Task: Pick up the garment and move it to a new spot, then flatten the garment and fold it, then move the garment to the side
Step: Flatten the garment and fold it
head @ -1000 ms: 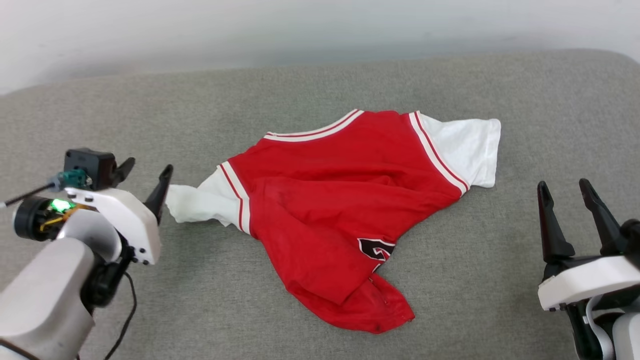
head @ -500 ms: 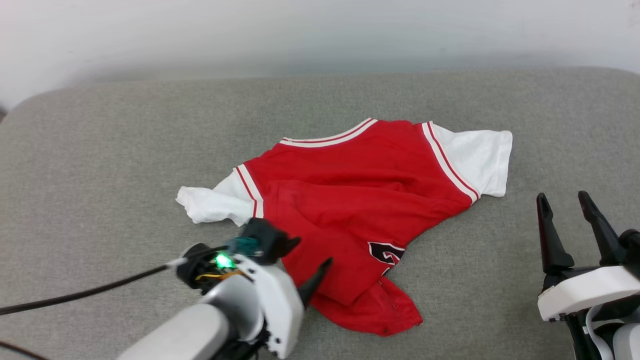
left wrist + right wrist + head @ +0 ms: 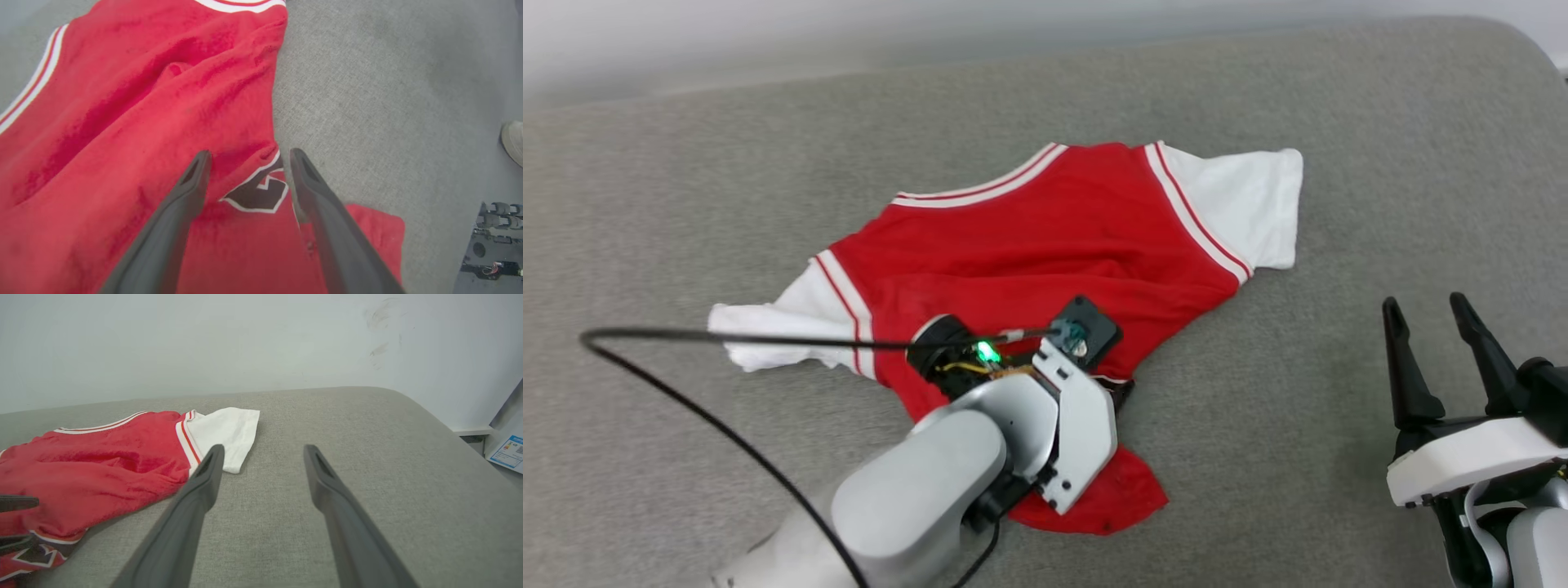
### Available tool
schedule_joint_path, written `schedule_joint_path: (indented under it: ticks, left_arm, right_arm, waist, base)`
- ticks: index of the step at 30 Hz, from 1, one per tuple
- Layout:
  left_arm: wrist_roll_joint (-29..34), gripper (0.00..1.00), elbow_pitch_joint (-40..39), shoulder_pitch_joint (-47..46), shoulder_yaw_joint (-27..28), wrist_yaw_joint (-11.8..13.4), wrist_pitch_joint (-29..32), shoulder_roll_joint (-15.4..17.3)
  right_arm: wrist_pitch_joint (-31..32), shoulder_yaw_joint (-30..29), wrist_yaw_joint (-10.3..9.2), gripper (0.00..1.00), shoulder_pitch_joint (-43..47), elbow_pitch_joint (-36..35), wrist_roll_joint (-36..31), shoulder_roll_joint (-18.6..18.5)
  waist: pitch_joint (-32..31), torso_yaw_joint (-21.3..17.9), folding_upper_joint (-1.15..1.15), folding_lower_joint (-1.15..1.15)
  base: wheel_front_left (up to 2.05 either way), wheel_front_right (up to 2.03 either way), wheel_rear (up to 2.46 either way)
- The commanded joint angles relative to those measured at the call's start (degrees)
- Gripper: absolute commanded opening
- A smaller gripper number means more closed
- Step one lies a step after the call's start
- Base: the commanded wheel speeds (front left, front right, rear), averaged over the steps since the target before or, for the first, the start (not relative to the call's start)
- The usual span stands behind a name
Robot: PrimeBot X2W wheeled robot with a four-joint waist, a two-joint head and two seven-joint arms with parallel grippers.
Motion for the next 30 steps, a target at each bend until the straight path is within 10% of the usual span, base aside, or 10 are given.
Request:
schedule_joint_path:
  ticks: [1,10,11,12,30]
  left_arm:
    - [-0.06,1.0,1.33,-1.7,-0.03,-0.56,0.62,-0.05]
    - [0.88,1.0,11.95,-6.11,-4.22,-5.96,6.43,-0.59]
    - [0.52,0.38,12.91,-5.95,-4.69,-6.77,7.09,-0.72]
    - [-0.06,0.0,13.54,-5.73,-4.92,-7.53,7.31,-1.06]
    - [-1.7,0.0,8.31,-0.04,-11.26,-10.07,5.2,-7.06]
  right_arm:
    - [-0.51,-0.33,-0.02,1.0,-0.74,0.32,0.07,0.14]
    - [-2.38,-0.14,-0.02,1.0,-1.69,2.62,-0.66,0.92]
    - [-2.57,0.0,-0.02,1.0,-1.82,2.81,-0.73,1.01]
    - [-2.67,0.06,-0.02,1.0,-1.83,3.06,-0.75,1.02]
    - [-1.71,-0.21,-0.02,1.0,0.25,4.66,-1.07,0.08]
  waist:
    - [2.0,-2.02,0.0,0.0]
    - [4.07,-4.27,0.0,0.0]
    - [4.11,-4.37,0.0,0.0]
    - [4.11,-4.41,0.0,0.0]
    - [-4.08,-1.77,0.0,0.0]
  base:
    - [0.0,0.0,0.0]
    - [0.0,0.0,0.0]
    - [0.0,0.0,0.0]
    - [0.0,0.0,0.0]
    - [0.0,0.0,0.0]
